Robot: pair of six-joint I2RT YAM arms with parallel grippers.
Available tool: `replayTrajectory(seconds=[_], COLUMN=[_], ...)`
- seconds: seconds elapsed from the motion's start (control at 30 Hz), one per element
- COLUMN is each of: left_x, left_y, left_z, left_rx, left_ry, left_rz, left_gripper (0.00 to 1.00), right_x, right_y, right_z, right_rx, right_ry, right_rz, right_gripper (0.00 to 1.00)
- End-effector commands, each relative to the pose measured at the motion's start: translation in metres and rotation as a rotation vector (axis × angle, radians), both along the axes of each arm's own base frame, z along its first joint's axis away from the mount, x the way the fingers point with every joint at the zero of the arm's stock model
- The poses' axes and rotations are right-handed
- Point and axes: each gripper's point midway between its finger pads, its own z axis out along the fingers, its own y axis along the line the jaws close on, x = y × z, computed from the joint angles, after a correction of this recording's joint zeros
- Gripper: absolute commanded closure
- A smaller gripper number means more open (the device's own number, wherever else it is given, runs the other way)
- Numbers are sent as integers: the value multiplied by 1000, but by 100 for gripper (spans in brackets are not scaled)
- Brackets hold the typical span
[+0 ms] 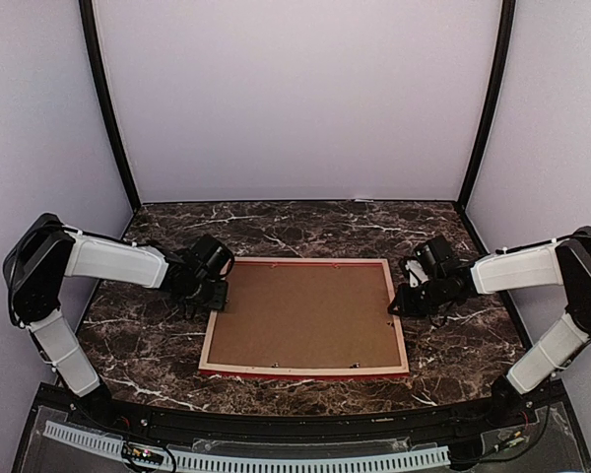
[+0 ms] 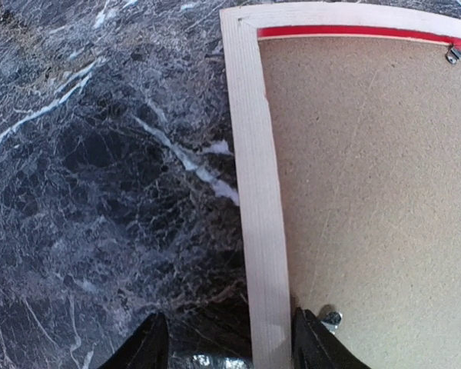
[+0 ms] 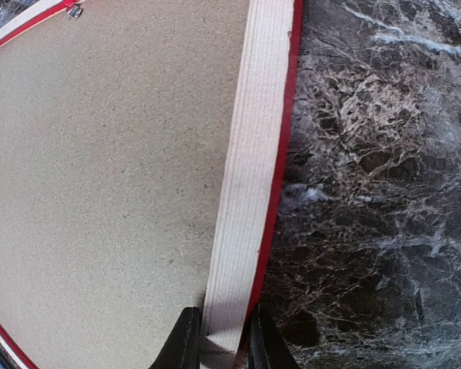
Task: Put the photo into the frame
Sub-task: Place the photo frame at the center of the board, then press the fastener onto the backboard.
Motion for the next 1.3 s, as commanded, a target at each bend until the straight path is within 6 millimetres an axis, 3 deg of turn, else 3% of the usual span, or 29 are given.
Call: replayTrajectory(seconds=[0.0, 0.37, 0.53, 0.87, 1.27], left_x=[2, 6, -1, -30, -58], left_y=[12, -6, -23, -18, -13], left_z=[-17, -13, -16, -31, -30], left_rx=[80, 18, -63, -94, -142], left_ry=[22, 12, 63, 187, 262], left_rz=[-29, -123, -176, -149, -152], left_gripper=[43, 39, 39, 40, 44], right_x=[-17, -19, -19, -20, -21], right_y=[-2, -3, -4, -4, -5], right_z=[-20, -23, -23, -25, -26], right_rx=[-44, -46, -50, -47, -46], right_ry=[49, 57, 57, 62, 62], right_rz=[94, 94, 92, 91, 87], right_gripper=[100, 100, 100, 100, 100])
